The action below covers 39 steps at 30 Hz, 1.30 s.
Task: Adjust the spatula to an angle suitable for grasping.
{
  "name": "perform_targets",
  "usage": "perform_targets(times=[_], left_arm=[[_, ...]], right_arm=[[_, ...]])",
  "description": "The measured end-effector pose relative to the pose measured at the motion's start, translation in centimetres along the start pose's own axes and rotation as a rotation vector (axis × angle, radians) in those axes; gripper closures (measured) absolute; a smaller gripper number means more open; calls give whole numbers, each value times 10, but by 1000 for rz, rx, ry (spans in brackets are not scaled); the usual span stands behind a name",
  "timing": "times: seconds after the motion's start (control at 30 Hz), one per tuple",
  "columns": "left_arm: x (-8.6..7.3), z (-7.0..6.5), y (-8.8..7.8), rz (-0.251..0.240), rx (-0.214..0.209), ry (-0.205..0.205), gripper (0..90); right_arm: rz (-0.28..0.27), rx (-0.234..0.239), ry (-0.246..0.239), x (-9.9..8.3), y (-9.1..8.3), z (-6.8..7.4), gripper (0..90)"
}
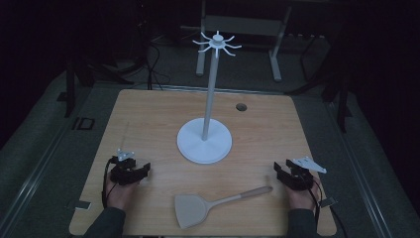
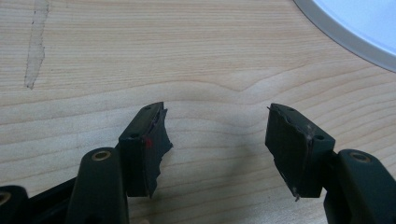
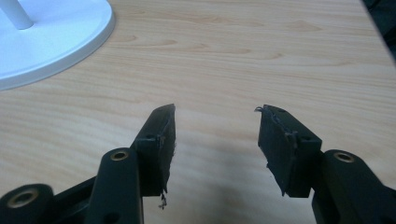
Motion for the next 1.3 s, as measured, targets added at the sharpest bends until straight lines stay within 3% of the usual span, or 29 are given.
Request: perform_targets(times=[0.13,0.33,0.7,0.93,1.3], left_arm=[[1,-1,-1,-5,-18,1,391],[3,-5,-3,-1,-60,12,415],[22,-33,-10,-7,-141,137,417],[35,-51,-13,-17,-196,193,444],[51,-87,-13,14,-267,296,463]], right_arm=[[-14,-9,47,-7,-11,-6,453],[-31,-34,44,-10,-11,-8,455],[-38,-43,65,-15,-6,-16,465],[-40,-45,60,-15,-4,-18,465],[-37,-42,80,-17,-3,-23,466]])
Point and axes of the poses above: each handheld gripper's, and its own axes: y roughly forward along the jaws, x roughly out of its top, z roughly to its left, the point moved 1 cm from there along y, roughly forward along the jaws, and after that the axes turned 8 degrees about -x, right-handed, at the moved point
